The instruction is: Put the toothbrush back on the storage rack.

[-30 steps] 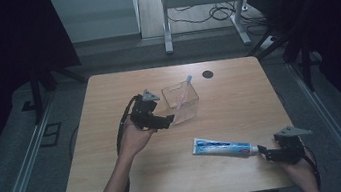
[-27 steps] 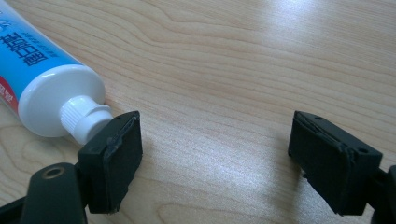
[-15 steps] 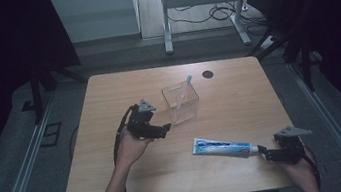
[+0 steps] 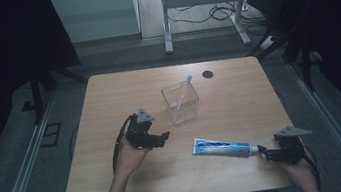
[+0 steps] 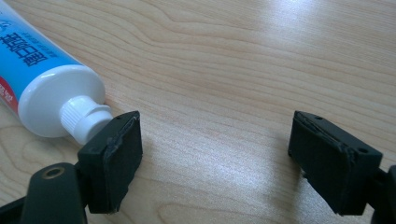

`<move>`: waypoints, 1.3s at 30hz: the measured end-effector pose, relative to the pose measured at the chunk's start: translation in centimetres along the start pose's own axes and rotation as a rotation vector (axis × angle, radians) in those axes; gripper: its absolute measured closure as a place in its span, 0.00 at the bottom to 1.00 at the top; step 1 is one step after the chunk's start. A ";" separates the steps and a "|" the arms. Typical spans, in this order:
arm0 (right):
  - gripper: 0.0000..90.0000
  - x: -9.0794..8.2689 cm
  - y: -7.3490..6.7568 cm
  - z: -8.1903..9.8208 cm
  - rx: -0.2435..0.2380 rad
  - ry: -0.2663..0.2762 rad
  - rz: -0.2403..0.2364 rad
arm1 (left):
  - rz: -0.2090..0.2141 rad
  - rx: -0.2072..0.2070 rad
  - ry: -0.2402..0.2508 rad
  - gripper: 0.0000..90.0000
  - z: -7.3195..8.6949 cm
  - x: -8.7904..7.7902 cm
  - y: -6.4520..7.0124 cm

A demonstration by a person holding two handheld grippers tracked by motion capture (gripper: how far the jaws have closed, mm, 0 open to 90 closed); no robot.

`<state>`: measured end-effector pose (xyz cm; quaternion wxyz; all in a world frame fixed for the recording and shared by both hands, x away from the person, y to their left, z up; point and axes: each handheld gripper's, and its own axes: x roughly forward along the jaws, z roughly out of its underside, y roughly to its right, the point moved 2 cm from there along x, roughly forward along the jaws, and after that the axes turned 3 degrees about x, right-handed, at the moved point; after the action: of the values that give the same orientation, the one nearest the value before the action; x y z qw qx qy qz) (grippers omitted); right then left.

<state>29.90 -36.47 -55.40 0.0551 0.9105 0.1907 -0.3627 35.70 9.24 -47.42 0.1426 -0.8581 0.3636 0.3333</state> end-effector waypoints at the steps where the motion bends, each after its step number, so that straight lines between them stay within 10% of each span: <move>1: 0.19 0.0 0.0 0.0 0.000 0.000 0.000 | 0.000 0.000 0.000 0.15 0.2 0.0 0.0; 39: 0.19 0.0 -0.1 0.0 0.008 0.001 0.008 | -0.016 -0.050 -0.004 0.15 8.3 1.2 1.7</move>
<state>29.86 -36.37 -55.39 0.0529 0.9116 0.1859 -0.3629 31.27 11.45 -54.36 0.1245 -0.8635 0.3482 0.3430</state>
